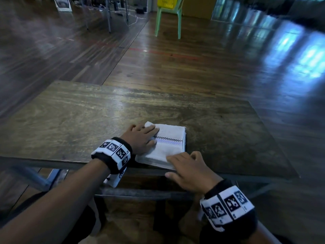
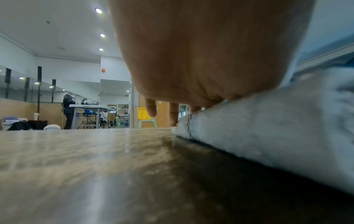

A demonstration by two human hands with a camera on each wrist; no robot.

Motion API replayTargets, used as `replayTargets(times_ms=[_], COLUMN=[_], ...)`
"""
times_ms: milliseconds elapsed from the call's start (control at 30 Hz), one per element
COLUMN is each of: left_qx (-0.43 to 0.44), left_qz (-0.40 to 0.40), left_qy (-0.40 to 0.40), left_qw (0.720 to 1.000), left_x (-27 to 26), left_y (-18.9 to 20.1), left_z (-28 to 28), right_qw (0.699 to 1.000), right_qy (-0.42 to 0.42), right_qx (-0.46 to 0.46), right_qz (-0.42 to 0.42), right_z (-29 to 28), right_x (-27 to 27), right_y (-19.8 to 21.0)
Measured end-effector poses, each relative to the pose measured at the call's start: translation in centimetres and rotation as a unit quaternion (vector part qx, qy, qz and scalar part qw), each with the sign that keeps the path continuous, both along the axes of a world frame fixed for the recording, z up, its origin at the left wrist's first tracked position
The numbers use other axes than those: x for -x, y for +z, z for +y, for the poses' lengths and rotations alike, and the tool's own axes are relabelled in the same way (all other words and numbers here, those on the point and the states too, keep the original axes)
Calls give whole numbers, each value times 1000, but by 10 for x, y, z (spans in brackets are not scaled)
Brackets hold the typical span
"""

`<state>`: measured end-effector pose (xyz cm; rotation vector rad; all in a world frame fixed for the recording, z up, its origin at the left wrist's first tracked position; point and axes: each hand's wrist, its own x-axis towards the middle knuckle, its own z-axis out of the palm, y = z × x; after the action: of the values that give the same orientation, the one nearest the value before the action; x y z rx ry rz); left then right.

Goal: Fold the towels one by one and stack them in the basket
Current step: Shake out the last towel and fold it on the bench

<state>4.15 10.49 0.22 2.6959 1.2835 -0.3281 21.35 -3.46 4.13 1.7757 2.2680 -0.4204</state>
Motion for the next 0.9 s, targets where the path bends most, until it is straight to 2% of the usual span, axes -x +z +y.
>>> replayTargets(times_ms=[100,200,367,433,500,600,700,900], left_qx=[-71,-99,-87,-84,-88,-78,-11,47], left_qz=[32,54,11,-12,-36,-97,-182,-207], left_qy=[-12,-26,-41,-35,-18,22,47,54], left_qw=[997,993,995,996,995,992,982,976], left_x=[3,2,0,1,3,4,1,-8], left_y=[10,22,30,28,23,13,7,4], left_z=[-14,-31,-46,-41,-30,-8,10,30], right_qw=[1000,998,987,972,959,956,960,972], right_qy=[-20,-51,-69,-88,-119,-155,-180,-161], right_qx=[-8,-32,-44,-57,-80,-105,-70,-33], right_qz=[-12,6,138,209,244,225,202,168], right_z=[14,30,53,58,64,76,86,100], right_x=[-14,-26,-47,-52,-55,-59,-60,-57], right_y=[2,0,-7,-7,-7,-12,-15,-12])
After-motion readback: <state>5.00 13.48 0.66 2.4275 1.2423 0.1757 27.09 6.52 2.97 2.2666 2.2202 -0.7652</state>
